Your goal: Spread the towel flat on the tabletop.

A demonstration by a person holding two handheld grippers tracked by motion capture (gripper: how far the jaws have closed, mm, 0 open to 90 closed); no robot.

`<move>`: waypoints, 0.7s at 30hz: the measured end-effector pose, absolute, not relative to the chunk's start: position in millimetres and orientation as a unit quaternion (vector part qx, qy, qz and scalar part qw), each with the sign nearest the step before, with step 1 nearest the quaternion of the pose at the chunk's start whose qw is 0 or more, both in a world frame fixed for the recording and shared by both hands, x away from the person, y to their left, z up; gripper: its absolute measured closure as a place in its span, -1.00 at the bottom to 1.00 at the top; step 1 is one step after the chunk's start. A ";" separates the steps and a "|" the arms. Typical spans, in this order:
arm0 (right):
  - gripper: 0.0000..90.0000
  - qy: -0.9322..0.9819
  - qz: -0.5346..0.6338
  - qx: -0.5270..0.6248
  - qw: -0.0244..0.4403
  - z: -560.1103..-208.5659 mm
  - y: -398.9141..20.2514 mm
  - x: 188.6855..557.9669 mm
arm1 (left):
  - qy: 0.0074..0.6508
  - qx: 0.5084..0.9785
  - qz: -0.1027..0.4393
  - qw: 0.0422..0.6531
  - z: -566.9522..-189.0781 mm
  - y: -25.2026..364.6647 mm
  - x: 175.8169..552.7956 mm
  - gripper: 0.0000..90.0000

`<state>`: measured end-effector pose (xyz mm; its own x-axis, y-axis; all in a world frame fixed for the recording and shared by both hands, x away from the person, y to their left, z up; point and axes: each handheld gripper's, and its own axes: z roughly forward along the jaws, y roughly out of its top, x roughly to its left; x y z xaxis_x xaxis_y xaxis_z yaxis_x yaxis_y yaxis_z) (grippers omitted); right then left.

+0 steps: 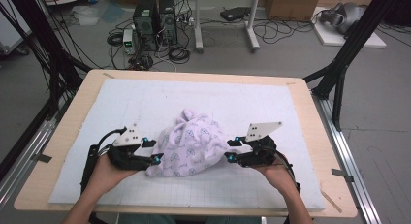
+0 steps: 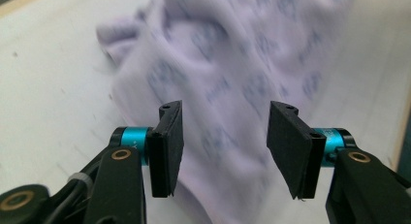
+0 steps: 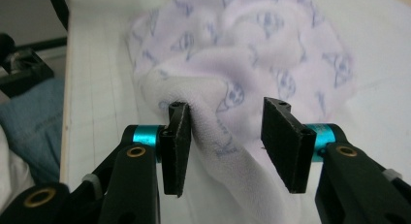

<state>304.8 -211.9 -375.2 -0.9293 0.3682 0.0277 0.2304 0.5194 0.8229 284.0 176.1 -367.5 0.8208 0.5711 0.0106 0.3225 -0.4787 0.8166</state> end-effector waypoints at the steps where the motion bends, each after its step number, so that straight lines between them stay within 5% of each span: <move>1: 0.17 0.864 0.466 0.174 0.073 -372.4 -209.1 311.2 | 0.269 0.845 0.144 0.439 -367.3 173.2 292.7 0.03; 15: 0.09 0.857 0.468 0.203 0.076 -359.9 -223.8 320.0 | 0.291 0.869 0.134 0.377 -399.4 145.7 341.1 0.04; 21: 0.08 0.876 0.431 0.208 0.064 -387.8 -192.5 329.0 | 0.270 0.885 0.139 0.352 -410.0 134.9 340.0 0.61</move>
